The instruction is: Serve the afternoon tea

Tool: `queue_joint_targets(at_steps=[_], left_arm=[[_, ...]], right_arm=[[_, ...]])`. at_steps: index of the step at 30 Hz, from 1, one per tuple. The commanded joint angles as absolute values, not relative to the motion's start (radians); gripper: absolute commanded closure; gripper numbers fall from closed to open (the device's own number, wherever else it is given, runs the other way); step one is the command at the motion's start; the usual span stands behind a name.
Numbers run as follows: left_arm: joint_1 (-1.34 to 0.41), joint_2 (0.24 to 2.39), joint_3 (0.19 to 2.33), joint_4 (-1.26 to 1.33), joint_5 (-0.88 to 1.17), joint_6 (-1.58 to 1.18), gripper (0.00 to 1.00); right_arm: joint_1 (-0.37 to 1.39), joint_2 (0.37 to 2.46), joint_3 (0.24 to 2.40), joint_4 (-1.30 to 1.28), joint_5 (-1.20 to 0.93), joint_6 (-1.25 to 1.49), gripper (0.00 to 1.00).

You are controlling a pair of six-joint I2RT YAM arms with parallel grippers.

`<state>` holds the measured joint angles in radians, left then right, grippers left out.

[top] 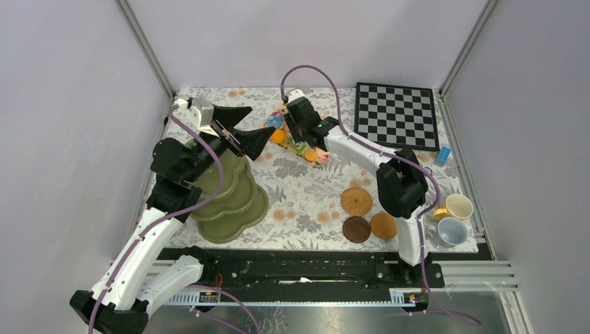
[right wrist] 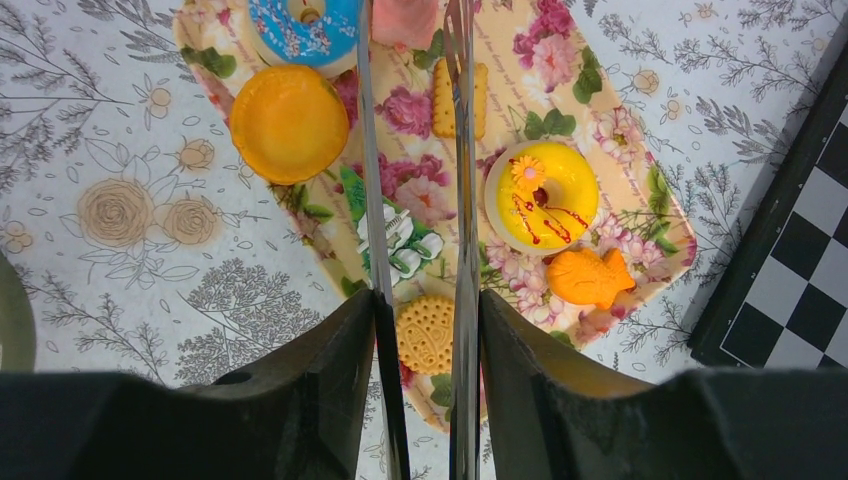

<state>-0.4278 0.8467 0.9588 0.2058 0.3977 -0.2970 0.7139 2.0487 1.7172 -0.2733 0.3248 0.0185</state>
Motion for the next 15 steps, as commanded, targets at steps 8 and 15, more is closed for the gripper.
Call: queue_joint_targets(at_steps=[8, 15], left_arm=[[-0.425, 0.830, 0.965, 0.264, 0.426, -0.305, 0.01], [-0.425, 0.830, 0.965, 0.264, 0.423, -0.302, 0.01]], right_arm=[[0.706, 2.138, 1.868, -0.299, 0.339, 0.016, 0.52], [0.705, 2.214, 1.971, -0.365, 0.354, 0.033, 0.55]])
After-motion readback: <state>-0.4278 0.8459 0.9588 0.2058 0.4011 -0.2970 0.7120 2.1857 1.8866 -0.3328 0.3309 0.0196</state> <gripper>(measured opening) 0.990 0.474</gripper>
